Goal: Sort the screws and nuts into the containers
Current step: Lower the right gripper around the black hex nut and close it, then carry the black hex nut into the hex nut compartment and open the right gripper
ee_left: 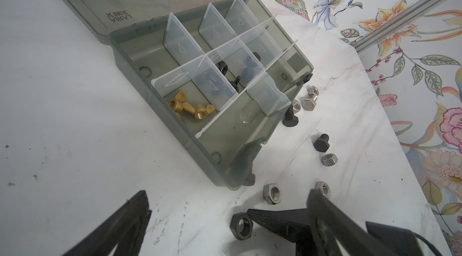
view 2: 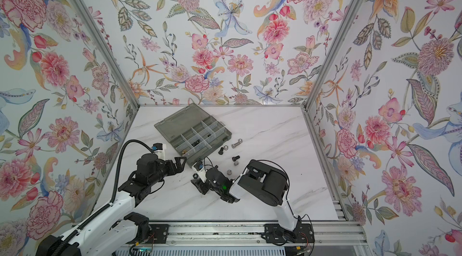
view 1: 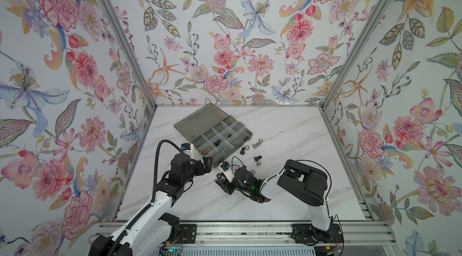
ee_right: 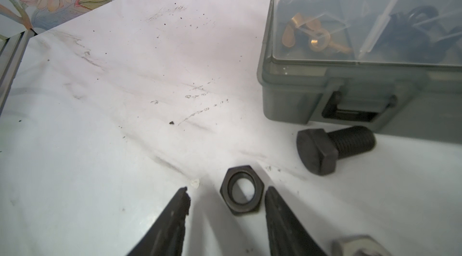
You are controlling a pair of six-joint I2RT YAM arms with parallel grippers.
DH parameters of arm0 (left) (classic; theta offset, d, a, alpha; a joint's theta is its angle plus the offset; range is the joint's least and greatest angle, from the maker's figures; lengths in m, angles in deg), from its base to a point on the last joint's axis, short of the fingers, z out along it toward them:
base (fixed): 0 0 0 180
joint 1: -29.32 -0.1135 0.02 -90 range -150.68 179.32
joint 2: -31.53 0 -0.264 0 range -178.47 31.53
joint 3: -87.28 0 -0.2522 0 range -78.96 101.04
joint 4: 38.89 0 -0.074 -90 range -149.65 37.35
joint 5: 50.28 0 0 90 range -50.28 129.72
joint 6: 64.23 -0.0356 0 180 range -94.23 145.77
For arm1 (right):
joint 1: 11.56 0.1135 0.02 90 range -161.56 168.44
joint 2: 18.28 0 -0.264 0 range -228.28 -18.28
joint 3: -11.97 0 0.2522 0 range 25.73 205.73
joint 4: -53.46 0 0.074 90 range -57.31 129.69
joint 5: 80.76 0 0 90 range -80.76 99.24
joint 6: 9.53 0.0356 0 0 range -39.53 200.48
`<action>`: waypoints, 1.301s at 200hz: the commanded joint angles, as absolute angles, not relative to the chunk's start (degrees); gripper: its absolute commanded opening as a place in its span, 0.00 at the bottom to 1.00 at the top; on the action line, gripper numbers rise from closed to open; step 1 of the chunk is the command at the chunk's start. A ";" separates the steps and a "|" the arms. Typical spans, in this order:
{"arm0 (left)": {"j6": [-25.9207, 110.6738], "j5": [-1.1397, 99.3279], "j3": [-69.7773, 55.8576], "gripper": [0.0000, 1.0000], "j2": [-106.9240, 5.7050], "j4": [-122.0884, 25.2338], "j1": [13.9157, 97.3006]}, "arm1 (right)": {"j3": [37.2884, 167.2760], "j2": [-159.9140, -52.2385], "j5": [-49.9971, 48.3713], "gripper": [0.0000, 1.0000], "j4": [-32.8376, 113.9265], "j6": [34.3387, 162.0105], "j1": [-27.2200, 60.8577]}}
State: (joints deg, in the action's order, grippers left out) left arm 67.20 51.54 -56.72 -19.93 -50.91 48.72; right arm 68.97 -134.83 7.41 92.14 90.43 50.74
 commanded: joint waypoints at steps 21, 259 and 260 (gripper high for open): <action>67.52 52.12 -57.69 0.99 -19.70 -51.04 47.87 | 69.49 -137.40 8.48 0.49 91.78 91.62 51.03; 67.62 53.26 -58.57 0.99 -18.63 -50.25 47.36 | 72.19 -116.43 -2.19 0.03 78.52 82.30 39.56; 67.65 53.30 -58.57 0.99 -18.64 -50.26 47.39 | 72.34 -116.44 -2.32 0.03 78.40 82.26 39.40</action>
State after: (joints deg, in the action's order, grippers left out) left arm 67.20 51.80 -57.35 -19.64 -50.87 48.32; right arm 68.69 -117.76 0.44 83.90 85.93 42.56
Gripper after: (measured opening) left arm 0.994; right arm 0.227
